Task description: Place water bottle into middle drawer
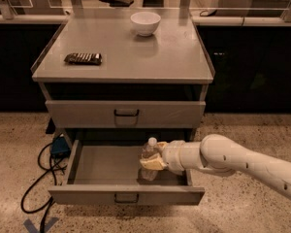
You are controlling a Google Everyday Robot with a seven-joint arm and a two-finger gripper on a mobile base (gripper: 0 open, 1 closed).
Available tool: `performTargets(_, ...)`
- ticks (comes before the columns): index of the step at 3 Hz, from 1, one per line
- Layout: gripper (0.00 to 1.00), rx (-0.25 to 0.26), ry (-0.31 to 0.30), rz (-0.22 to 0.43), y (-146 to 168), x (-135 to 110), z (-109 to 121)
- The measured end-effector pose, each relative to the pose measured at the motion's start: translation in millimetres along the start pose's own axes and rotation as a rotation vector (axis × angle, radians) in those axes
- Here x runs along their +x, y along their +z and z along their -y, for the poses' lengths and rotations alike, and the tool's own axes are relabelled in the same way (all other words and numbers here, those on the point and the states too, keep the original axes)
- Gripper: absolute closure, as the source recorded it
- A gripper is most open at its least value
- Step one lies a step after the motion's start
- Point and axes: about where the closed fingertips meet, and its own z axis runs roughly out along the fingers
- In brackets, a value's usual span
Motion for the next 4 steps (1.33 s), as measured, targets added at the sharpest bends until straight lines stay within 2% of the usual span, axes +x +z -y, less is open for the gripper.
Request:
performTargets(1, 1.0, -0.019, 0.024, 0.035, 36.4, 9.6, 4.9)
performTargets(2, 1.0, -0.025, 0.034, 0.035, 39.6, 14.2, 3.3)
performTargets(3, 1.0, 0.027, 0.023, 0.052, 33.1, 11.6, 15.9)
performTargets(4, 1.0, 0.089, 0.054, 0.076, 51.9, 23.2, 30.2)
